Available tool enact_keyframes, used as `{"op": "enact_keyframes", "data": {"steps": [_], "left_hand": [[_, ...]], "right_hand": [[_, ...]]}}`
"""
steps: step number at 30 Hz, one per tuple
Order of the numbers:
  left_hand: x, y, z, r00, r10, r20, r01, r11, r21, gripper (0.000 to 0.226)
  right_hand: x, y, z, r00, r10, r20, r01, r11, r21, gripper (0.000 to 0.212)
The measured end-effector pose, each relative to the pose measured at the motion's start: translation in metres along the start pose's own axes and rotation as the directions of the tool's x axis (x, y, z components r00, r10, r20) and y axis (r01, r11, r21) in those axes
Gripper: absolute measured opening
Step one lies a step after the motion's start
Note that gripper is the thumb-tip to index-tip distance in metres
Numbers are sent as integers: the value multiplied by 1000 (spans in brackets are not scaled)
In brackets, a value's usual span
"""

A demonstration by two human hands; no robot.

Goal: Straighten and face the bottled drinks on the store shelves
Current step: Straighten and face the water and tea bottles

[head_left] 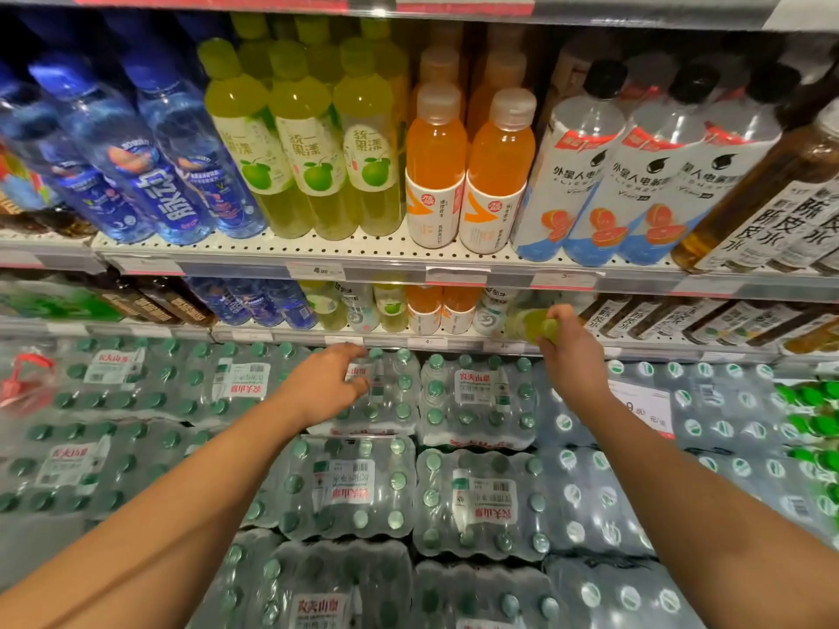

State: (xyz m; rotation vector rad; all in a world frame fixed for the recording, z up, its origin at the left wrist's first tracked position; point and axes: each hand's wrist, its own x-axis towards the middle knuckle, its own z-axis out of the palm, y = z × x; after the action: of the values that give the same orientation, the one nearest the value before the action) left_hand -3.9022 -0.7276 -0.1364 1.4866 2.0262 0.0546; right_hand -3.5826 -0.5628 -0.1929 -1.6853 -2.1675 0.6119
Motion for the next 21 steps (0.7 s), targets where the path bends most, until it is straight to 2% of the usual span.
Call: {"op": "enact_keyframes", "data": {"steps": [5,11,18,21], "left_hand": [[38,-10,-1,999,-37,-32,36,999,-29,77],[63,-11,-5,991,-77,-109,72,996,-54,83],[68,-18,-10,991,-59,-124,59,998,-7,93],[79,-18,-18,987,-10,-162,17,999,43,79]], "right_hand": [[-33,6,-13,999,49,-23,-45,989,143,34],[-62,6,-20,986,168,-25,-154,946,286,30],[-91,-13,-31,948,317,28,-287,812,508,24],[-96,-17,-37,932,353,84,-331,731,597,22]]}}
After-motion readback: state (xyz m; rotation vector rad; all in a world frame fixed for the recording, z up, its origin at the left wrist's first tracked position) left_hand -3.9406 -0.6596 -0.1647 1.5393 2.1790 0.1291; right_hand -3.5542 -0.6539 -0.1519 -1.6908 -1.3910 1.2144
